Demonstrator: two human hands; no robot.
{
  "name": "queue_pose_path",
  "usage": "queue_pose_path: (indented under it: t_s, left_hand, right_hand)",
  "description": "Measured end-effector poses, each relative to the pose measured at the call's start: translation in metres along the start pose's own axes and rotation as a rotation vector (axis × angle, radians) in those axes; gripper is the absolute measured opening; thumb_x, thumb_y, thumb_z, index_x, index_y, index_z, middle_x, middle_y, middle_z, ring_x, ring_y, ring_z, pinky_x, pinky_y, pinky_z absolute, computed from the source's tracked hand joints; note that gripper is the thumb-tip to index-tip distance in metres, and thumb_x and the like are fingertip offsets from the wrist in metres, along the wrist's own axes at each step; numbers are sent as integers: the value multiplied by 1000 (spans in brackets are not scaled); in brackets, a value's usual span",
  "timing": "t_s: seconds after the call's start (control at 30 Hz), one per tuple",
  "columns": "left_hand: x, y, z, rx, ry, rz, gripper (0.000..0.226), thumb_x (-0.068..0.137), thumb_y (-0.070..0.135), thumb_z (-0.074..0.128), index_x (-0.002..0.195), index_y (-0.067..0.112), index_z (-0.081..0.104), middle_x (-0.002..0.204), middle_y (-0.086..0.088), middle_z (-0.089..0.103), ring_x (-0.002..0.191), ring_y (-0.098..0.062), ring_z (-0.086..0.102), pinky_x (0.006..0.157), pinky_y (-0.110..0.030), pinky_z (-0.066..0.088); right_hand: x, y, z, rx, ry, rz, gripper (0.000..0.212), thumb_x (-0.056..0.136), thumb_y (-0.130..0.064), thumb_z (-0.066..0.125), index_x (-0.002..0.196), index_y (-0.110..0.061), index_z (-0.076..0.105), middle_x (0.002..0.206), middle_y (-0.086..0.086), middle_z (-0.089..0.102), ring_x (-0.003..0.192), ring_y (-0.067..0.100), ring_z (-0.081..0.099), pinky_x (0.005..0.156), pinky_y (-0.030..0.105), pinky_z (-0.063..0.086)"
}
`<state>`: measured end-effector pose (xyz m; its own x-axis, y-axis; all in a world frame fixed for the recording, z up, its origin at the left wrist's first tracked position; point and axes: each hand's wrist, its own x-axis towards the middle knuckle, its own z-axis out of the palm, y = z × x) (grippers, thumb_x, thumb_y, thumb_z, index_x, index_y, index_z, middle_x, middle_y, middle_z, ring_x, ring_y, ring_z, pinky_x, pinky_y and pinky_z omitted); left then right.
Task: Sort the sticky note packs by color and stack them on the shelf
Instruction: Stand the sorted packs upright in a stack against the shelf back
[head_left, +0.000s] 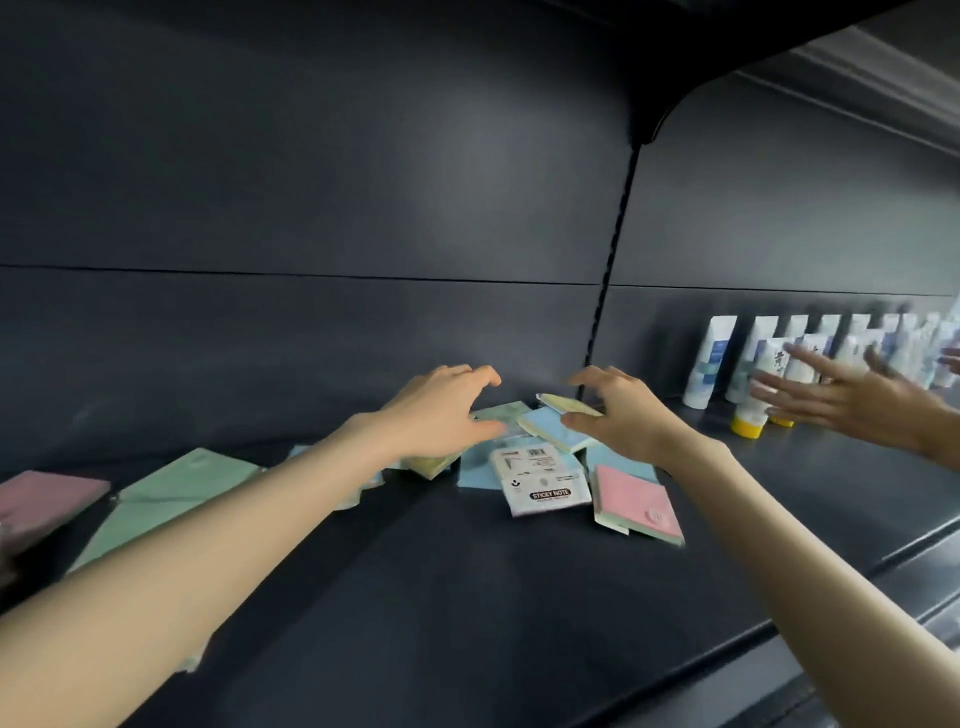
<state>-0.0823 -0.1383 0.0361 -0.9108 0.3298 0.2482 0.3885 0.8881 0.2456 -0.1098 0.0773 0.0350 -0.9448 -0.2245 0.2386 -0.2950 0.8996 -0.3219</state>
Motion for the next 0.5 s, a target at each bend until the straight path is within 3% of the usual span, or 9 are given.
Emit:
queue_pose_path:
  t_s: [0.17, 0.3, 0.4, 0.5]
  left_hand:
    - [17, 10, 27, 108, -123, -39, 69, 82, 67, 49, 131, 18, 46, 127, 0, 51, 119, -22, 42, 94, -35, 38]
    - [22, 20, 44, 183, -185, -118, 75, 80, 74, 43, 122, 13, 52, 123, -3, 52, 121, -24, 40, 101, -34, 29]
    - [22, 31, 56, 180, -194, -181, 70, 82, 73, 40, 113, 13, 57, 124, -2, 53, 124, -23, 37, 104, -33, 23]
    - [19, 42, 62, 146, -174, -233, 71, 84, 71, 39, 124, 13, 54, 137, -2, 48, 130, -21, 35, 105, -31, 23]
  right_hand:
    - [21, 29, 16, 44, -57, -6, 49, 85, -38, 65, 126, -17, 52, 121, 6, 50, 116, 26, 45, 85, 29, 36]
    - [33, 43, 23, 85, -97, -66, 54, 85, -45, 62, 132, -20, 50, 133, 4, 49, 128, 29, 38, 102, 37, 34]
    - [37, 52, 31, 121, -207, -127, 50, 89, -43, 59, 131, -17, 54, 140, -1, 48, 133, 23, 39, 105, 29, 30]
    - [39, 63, 37, 160, -225, -167, 51, 87, -45, 60, 129, -17, 56, 140, -3, 48, 132, 17, 39, 106, 26, 29]
